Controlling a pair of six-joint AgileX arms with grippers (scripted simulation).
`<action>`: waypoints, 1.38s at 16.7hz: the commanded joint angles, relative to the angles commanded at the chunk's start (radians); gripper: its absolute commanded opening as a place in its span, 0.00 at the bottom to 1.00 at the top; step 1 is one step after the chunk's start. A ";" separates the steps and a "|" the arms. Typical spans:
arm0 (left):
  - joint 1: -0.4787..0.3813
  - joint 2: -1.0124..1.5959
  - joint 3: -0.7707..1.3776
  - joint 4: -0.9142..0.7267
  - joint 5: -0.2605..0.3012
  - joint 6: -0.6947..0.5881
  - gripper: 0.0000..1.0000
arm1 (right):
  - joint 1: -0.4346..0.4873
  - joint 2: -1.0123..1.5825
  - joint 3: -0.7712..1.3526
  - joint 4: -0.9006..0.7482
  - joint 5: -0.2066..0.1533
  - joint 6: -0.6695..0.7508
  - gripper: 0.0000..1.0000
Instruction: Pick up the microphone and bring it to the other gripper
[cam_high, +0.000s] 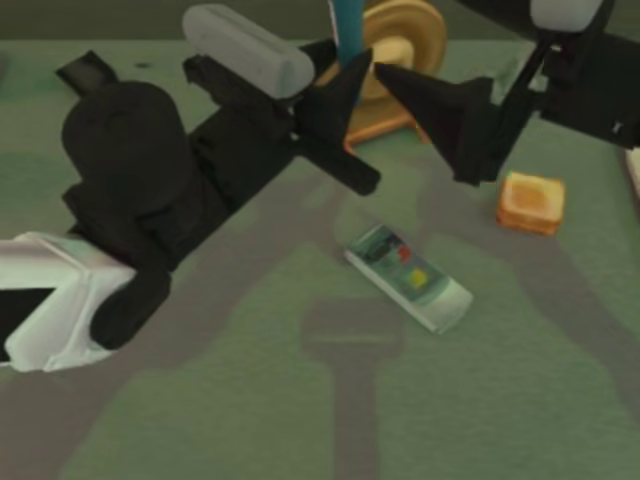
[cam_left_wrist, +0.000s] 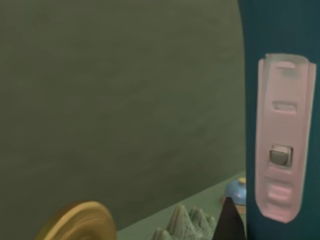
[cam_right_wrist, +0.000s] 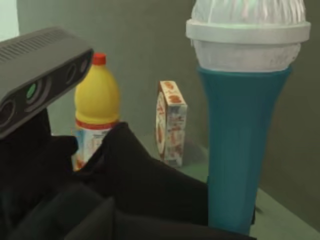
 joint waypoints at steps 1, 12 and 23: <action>0.000 0.000 0.000 0.000 0.000 0.000 0.00 | 0.019 0.044 0.036 0.007 0.020 0.001 1.00; 0.000 0.000 0.000 0.000 0.000 0.000 0.00 | 0.129 0.269 0.224 0.040 0.133 0.005 0.92; 0.000 0.000 0.000 0.000 0.000 0.000 0.00 | 0.129 0.269 0.224 0.040 0.133 0.005 0.10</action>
